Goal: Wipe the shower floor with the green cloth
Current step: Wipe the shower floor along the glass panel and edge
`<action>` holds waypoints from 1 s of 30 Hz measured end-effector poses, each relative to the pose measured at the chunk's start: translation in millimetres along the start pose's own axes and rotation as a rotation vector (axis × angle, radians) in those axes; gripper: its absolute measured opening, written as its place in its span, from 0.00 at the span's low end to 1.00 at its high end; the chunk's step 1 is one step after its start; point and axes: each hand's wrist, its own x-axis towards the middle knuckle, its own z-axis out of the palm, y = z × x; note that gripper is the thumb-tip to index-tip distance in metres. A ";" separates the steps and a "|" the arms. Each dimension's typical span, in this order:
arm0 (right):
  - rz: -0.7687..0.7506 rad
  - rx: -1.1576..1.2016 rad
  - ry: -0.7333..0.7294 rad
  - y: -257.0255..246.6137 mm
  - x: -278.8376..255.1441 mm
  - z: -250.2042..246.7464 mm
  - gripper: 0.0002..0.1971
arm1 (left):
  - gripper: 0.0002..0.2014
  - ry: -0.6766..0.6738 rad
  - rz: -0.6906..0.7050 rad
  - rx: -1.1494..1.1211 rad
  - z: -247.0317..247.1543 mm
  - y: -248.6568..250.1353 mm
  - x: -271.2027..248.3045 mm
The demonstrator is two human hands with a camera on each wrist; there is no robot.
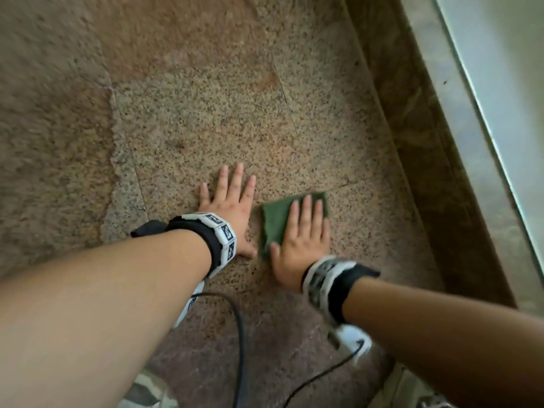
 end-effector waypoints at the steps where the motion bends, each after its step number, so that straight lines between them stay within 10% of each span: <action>1: -0.024 0.002 -0.073 -13.0 -15.2 12.1 0.46 | 0.71 0.010 0.000 -0.009 0.0 -0.1 0.1; 10: -0.112 -0.021 -0.019 -0.6 -45.4 40.7 0.39 | 0.69 0.011 -0.001 0.015 -1.7 -1.1 -1.1; 22: 0.567 0.175 0.215 127.7 3.0 -25.8 0.37 | 0.74 0.005 -0.005 0.026 -3.3 -0.4 -4.0; 30: 0.507 0.154 0.184 66.3 7.3 -12.8 0.44 | 0.73 0.019 0.001 0.008 -1.5 -2.5 -3.4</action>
